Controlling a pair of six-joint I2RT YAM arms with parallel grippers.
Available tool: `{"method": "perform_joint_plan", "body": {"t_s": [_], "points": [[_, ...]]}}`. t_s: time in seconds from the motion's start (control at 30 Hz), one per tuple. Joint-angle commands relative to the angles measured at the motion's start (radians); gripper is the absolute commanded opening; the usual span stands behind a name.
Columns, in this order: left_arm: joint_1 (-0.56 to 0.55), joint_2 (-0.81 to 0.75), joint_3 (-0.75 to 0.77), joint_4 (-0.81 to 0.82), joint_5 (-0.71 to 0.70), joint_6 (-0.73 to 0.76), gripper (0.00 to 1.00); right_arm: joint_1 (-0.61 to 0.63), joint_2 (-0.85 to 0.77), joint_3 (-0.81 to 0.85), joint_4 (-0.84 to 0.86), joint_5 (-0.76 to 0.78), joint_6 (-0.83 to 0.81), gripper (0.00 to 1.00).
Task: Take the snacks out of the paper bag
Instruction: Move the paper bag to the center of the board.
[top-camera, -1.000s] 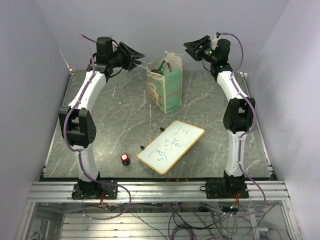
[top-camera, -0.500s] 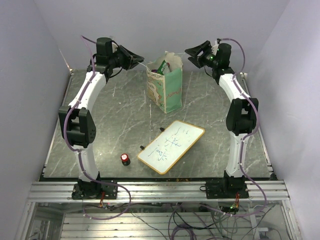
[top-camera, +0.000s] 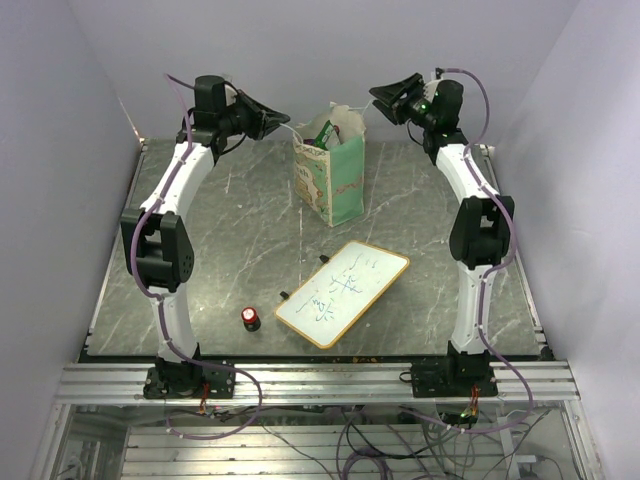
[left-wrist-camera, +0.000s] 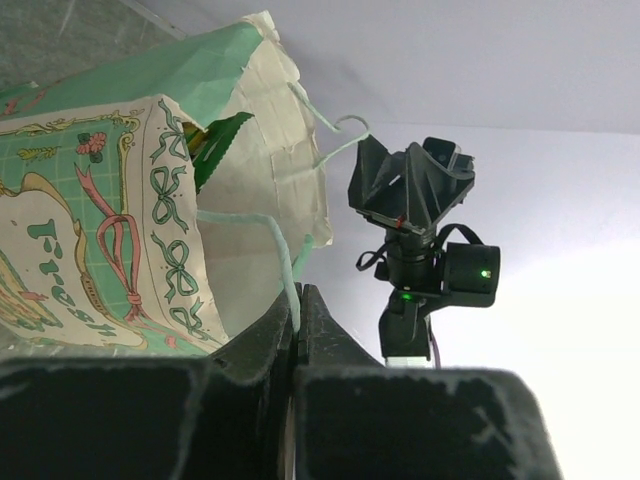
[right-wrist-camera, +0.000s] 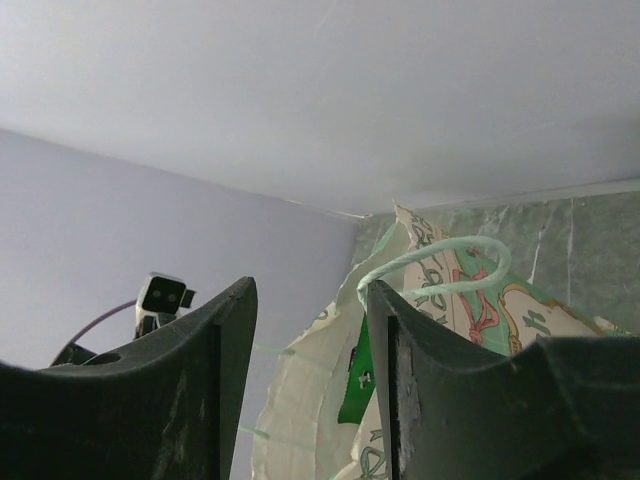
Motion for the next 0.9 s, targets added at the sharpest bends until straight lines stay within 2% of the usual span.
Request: {"method": "perform_joint_plan", "body": {"t_s": [0.0, 0.2, 0.33, 0.43, 0.5, 0.57, 0.6, 0.7, 0.87], "points": [[0.007, 0.005, 0.035, 0.056, 0.04, -0.029, 0.07, 0.01, 0.054, 0.056, 0.029, -0.003, 0.033, 0.49], [0.011, 0.009, 0.049, 0.071, 0.05, -0.041, 0.07, 0.019, 0.076, 0.083, 0.021, 0.017, 0.027, 0.54], [0.014, 0.013, 0.06, 0.075, 0.057, -0.041, 0.07, 0.031, 0.119, 0.15, 0.0, 0.024, 0.027, 0.53], [0.019, 0.018, 0.072, 0.074, 0.064, -0.037, 0.07, 0.04, 0.146, 0.202, -0.007, 0.027, 0.032, 0.43], [0.027, 0.018, 0.086, 0.06, 0.064, -0.025, 0.07, 0.047, 0.154, 0.219, -0.002, 0.04, 0.036, 0.29], [0.041, 0.016, 0.101, 0.039, 0.063, -0.013, 0.07, 0.054, 0.161, 0.228, 0.01, 0.039, 0.043, 0.07], [0.05, 0.014, 0.108, 0.029, 0.062, -0.006, 0.07, 0.058, 0.167, 0.248, 0.001, 0.033, 0.038, 0.0], [0.088, 0.0, 0.133, -0.004, 0.063, 0.019, 0.07, 0.085, 0.163, 0.307, -0.039, 0.019, -0.024, 0.0], [0.208, -0.027, 0.194, -0.097, 0.066, 0.081, 0.07, 0.191, 0.064, 0.215, -0.054, 0.045, -0.139, 0.0]]}}
